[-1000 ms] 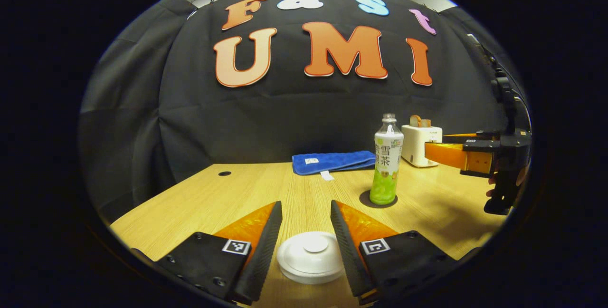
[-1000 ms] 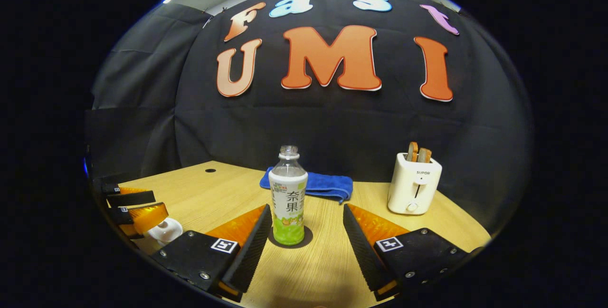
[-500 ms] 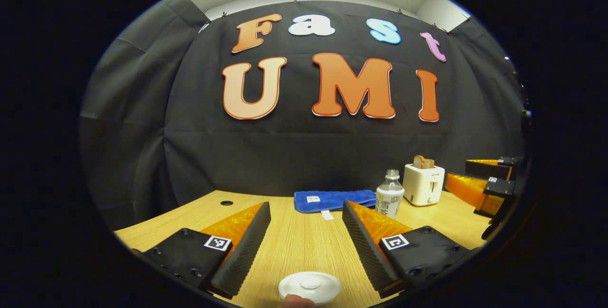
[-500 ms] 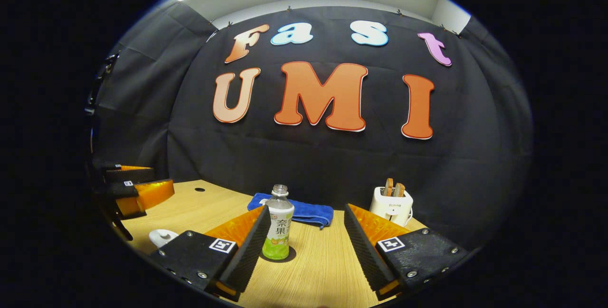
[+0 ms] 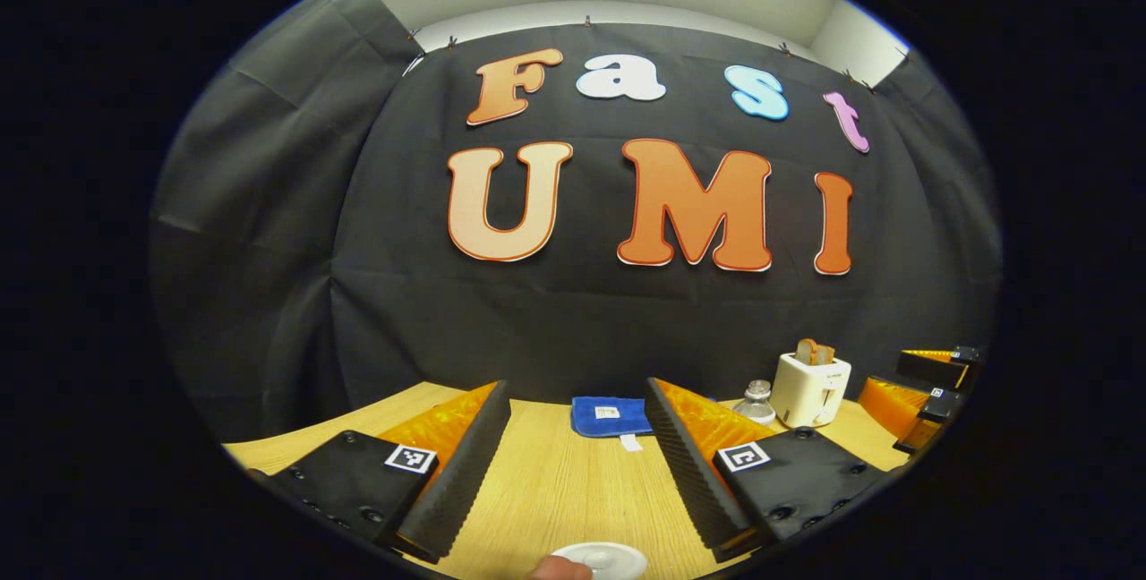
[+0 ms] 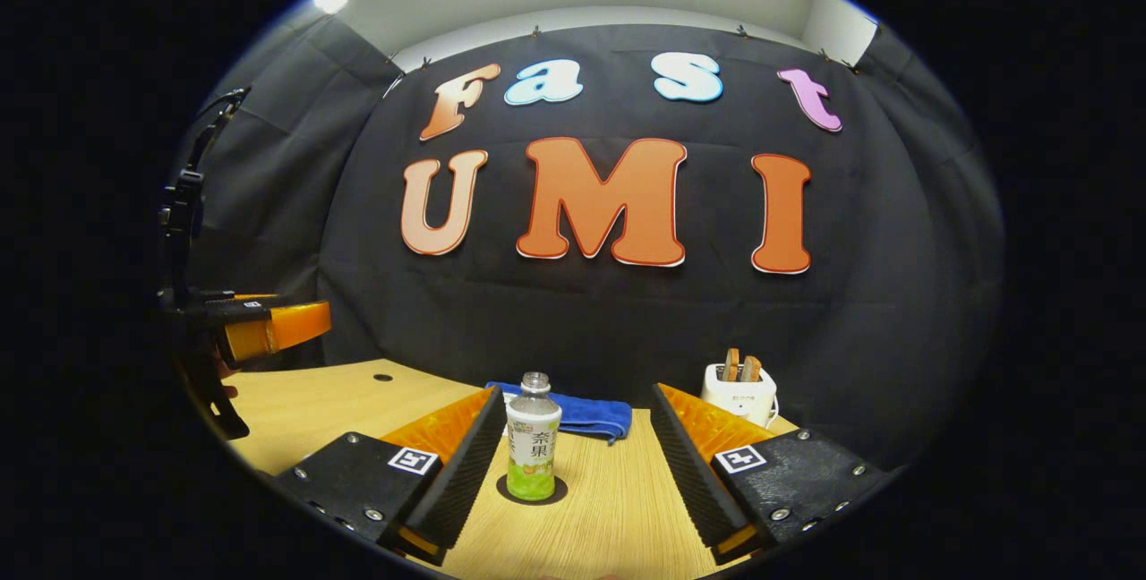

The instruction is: Open the teacup lid with one hand, grasp the water bottle and pour water into the teacup with the other hand; after pouring, place the water bottle on the coaster and then close the teacup lid.

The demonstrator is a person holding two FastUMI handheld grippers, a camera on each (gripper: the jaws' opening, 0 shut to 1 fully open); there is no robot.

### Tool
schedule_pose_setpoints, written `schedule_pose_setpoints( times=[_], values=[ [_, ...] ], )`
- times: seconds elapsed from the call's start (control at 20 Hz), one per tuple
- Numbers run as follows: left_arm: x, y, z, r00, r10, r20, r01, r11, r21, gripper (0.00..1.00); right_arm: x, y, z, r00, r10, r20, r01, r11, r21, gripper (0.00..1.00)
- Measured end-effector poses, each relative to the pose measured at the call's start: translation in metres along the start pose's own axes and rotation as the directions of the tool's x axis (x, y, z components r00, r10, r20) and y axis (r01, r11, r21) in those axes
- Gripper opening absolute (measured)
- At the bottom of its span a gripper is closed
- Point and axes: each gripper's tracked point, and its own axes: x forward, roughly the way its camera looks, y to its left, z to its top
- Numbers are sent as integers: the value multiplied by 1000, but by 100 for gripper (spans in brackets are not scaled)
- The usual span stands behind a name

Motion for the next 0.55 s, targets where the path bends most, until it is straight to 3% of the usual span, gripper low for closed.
schedule_pose_setpoints(
  times=[0.25, 0.55],
  values=[
    [2, 16, 14, 999, 43, 1, -43, 998, 35, 97, 3, -15, 12, 999, -46, 2, 46, 999, -3, 97],
    [-1, 8, 14, 1000, 23, -6, -22, 999, 24, 96, 2, -25, 13, 997, -78, -17, 78, 997, 20, 97]
  ],
)
